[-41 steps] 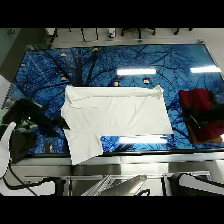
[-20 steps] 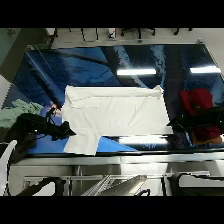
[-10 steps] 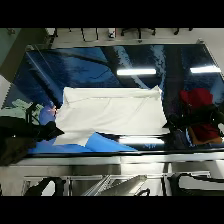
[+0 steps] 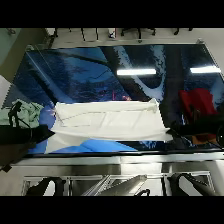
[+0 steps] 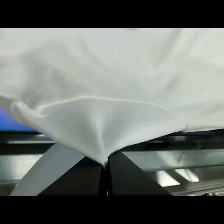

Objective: Fold the shirts.

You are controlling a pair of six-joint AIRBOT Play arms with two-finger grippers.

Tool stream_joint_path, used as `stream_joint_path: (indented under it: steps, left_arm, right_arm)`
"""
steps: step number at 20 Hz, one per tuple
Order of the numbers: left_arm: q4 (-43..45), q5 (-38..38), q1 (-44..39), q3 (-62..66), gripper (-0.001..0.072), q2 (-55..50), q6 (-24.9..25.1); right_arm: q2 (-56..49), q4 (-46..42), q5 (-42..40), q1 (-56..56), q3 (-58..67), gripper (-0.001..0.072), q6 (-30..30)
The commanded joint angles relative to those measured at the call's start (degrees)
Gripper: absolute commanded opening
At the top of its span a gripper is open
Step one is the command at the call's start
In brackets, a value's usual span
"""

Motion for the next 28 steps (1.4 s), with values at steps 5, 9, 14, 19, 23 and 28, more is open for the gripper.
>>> stream_joint_path:
  steps: [5, 9, 14, 19, 23, 28]
  left_arm:
    - [-1.9, -14.3, -8.1, 18.7, 0.0018, -25.2, 1.1]
    - [0.3, -16.5, -8.4, 28.7, 0.0018, -39.4, -0.3]
    - [2.5, -16.2, -8.6, 36.2, 0.0018, -53.6, -1.4]
    - [2.1, -13.3, -8.6, 40.4, 0.0696, -59.9, -2.4]
    - [2.2, -6.4, -8.6, 48.2, 0.0695, -60.6, -2.5]
    - [2.2, 2.2, -8.6, 58.5, 0.0695, -60.6, -5.4]
  right_arm:
    - [-5.7, 15.1, 22.4, 10.6, 9.8, 0.0023, -7.5]
    - [-16.7, 14.5, 28.1, 12.9, 16.1, 0.0022, -7.6]
    - [-27.0, 14.5, 28.2, 12.9, 20.1, 0.0023, -9.6]
    - [-27.5, 11.8, 22.6, 11.8, 22.8, 0.0414, -11.9]
    - [-29.6, 7.6, 15.1, 6.8, 28.2, 0.0645, -11.5]
    - [-35.7, 7.9, 10.6, 6.1, 30.3, 0.0644, -12.0]
